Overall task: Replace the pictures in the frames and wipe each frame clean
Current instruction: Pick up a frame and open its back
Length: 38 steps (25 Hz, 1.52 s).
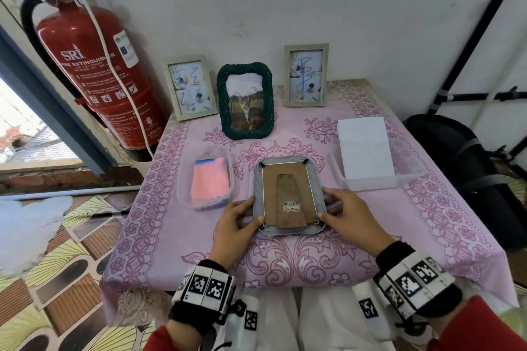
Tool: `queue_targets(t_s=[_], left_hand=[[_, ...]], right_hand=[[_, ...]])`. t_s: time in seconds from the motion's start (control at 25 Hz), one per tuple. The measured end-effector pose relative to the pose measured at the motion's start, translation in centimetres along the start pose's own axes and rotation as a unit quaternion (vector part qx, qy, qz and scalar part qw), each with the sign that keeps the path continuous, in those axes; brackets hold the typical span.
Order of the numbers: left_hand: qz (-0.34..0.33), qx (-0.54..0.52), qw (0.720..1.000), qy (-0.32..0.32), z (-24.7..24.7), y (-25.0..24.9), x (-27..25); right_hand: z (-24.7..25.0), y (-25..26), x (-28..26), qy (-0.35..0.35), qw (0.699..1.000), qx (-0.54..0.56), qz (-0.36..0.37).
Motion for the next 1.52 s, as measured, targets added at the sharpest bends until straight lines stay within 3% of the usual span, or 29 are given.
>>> queue_targets(t_s=[0.2, 0.28, 0.36, 0.44, 0.84, 0.96, 1.12, 1.2, 1.32, 1.52], left_hand=[[-0.004, -0.011, 1.000, -0.001, 0.1, 0.0, 0.1], [-0.004, -0.007, 1.000, 0.001, 0.1, 0.1, 0.1], [-0.007, 0.004, 1.000, 0.003, 0.1, 0.1, 0.0], [-0.010, 0.013, 1.000, 0.005, 0.1, 0.1, 0.0], [-0.015, 0.014, 1.000, 0.002, 0.0, 0.3, 0.1], [-0.016, 0.020, 1.000, 0.008, -0.1, 0.1, 0.0], [0.000, 0.049, 0.999, 0.011, -0.2, -0.6, 0.3], [0.001, 0.116, 0.993, 0.016, -0.7, -1.8, 1.1], [-0.029, 0.190, 0.981, 0.018, -1.7, -3.9, 3.1], [-0.024, 0.212, 0.976, 0.027, -3.1, -5.7, 8.3]], right_hand=[[2.4, 3.2, -0.1, -0.158, 0.966, -0.158, 0.128], [3.6, 3.4, 1.2, -0.180, 0.943, -0.258, 0.110], [4.5, 2.8, 2.7, -0.131, 0.930, -0.339, 0.052], [5.1, 1.7, 3.8, -0.091, 0.936, -0.339, 0.028], [8.6, -2.2, 5.1, -0.130, 0.955, -0.265, -0.023], [8.5, -2.2, 5.3, -0.119, 0.947, -0.297, -0.029], [7.3, 0.2, 4.8, -0.179, 0.938, -0.288, 0.073], [5.7, 1.3, 5.2, -0.108, 0.955, -0.251, 0.114], [3.8, 1.8, 7.1, 0.009, 0.977, -0.201, 0.072], [3.1, 2.0, 10.5, 0.027, 0.984, -0.174, 0.022]])
Point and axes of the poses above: each hand's wrist, its own x-axis towards the middle knuckle, its own z-axis out of the back of the hand, y = z × x, the point moved 2 cm from there along x, towards the middle knuckle, and after that the axes turned 13 degrees about -x, right-handed, at the moved point
